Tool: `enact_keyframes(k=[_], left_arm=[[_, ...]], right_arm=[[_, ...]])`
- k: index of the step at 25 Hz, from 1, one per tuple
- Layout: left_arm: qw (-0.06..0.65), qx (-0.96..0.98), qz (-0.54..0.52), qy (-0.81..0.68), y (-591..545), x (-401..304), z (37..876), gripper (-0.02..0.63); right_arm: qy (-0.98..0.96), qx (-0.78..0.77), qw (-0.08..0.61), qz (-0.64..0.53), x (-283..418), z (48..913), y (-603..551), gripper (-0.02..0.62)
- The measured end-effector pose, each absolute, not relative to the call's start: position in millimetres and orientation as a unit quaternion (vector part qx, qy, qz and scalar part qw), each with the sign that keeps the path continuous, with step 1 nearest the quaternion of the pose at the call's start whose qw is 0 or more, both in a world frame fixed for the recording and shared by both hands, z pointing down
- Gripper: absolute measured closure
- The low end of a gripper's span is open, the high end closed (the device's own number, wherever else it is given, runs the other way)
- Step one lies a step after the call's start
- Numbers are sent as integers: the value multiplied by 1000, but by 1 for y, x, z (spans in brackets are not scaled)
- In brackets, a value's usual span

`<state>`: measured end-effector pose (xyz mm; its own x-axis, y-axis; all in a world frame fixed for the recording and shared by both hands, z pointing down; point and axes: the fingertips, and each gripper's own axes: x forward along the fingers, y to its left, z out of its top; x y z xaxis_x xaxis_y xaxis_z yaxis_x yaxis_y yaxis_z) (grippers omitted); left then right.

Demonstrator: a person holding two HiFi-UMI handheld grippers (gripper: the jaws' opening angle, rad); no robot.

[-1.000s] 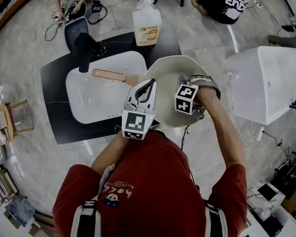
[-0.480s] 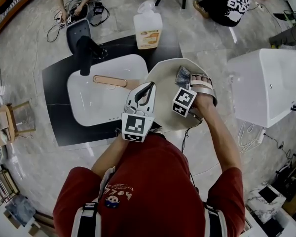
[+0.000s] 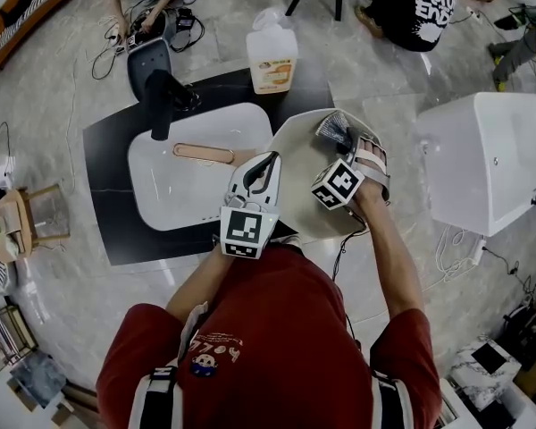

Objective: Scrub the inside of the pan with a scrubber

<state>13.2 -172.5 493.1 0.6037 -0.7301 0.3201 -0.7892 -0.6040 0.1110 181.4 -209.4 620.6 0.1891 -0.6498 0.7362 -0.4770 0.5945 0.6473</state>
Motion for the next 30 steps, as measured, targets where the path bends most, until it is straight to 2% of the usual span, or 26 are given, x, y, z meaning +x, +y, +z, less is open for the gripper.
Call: enact_keyframes(k=[7, 16, 21, 30], left_arm=[[121, 885, 125, -431, -172, 14, 495, 600], [119, 881, 128, -439, -171, 10, 493, 600], [119, 877, 129, -447, -171, 3, 493, 600], [121, 871, 129, -458, -170, -4, 495, 600]], right_arm=[[-679, 514, 523, 37, 168, 615, -218, 419], [-749, 503, 411, 132, 127, 613, -221, 419], [-779, 466, 400, 128, 98, 618, -216, 419], [-802, 392, 439, 100, 70, 629, -200, 419]])
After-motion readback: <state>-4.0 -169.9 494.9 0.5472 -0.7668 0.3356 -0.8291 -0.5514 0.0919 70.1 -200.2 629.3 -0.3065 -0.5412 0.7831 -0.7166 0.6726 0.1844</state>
